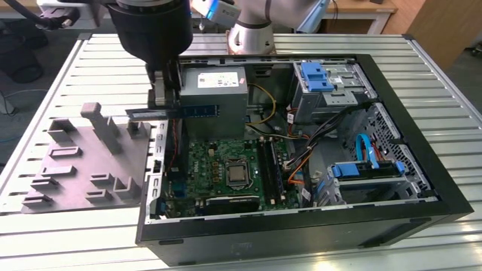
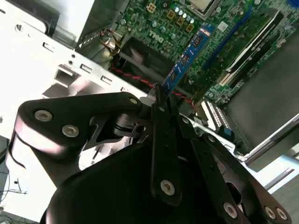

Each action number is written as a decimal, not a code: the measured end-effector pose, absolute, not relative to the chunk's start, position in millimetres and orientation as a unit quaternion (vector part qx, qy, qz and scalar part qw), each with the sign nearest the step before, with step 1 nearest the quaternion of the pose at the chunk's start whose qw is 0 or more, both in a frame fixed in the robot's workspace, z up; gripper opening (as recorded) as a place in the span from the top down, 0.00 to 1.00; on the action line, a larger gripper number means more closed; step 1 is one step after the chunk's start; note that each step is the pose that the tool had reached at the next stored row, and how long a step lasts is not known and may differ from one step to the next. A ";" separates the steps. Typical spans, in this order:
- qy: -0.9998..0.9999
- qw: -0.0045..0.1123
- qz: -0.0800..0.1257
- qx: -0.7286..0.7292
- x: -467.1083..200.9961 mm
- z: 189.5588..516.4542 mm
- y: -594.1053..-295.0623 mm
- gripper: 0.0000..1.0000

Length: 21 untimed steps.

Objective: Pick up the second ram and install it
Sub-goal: 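Pick up the second ram and move it above second insertion slot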

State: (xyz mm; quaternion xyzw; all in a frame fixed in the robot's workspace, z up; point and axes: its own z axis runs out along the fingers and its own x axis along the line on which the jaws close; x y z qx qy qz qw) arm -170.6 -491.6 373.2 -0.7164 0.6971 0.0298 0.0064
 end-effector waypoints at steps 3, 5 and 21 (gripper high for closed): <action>0.697 0.006 0.030 -0.716 -163.8 372.8 -491.3 0.86; 0.697 0.006 0.030 -0.716 -159.4 372.5 -491.1 0.86; 0.697 0.006 0.030 -0.716 -127.2 370.4 -490.0 0.86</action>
